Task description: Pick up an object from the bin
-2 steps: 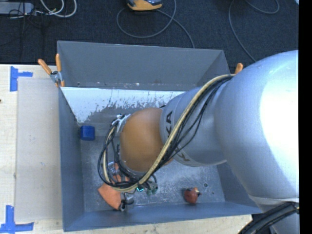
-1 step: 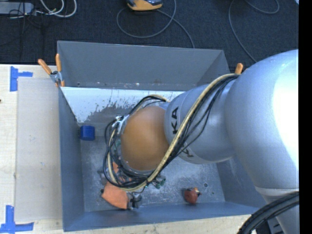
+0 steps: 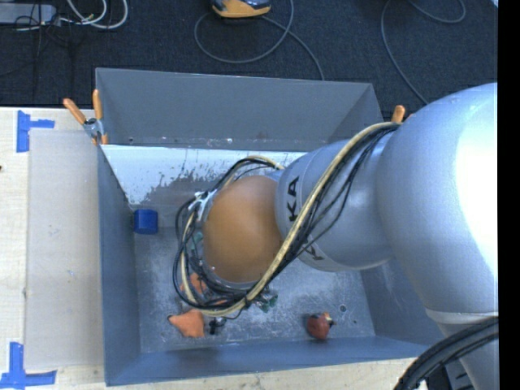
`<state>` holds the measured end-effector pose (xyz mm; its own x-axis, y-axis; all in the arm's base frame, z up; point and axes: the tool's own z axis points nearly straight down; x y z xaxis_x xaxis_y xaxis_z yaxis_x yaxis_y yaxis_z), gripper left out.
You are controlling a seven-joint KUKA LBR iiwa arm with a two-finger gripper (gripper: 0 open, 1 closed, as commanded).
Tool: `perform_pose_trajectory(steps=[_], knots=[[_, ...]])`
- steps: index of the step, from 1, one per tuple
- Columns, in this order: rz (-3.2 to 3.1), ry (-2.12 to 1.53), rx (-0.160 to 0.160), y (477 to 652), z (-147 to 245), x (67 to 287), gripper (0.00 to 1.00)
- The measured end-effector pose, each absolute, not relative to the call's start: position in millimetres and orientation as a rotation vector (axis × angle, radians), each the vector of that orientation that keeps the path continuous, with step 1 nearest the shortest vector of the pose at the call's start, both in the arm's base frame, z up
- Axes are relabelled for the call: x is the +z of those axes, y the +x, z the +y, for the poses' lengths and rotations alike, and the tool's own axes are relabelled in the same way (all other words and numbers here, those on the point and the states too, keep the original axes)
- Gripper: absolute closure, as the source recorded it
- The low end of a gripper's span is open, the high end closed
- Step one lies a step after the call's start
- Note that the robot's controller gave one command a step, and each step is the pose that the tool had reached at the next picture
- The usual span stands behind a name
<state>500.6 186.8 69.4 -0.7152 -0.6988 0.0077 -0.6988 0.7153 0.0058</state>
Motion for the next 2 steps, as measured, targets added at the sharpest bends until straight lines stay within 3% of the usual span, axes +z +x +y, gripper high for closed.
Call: perform_pose_trajectory(steps=[1, 2], knots=[[-2.901, 1.181, -0.004, 500.6, 187, 69, 1.00], [-2.893, 1.178, -0.004, 501.8, 193, 112, 1.00]])
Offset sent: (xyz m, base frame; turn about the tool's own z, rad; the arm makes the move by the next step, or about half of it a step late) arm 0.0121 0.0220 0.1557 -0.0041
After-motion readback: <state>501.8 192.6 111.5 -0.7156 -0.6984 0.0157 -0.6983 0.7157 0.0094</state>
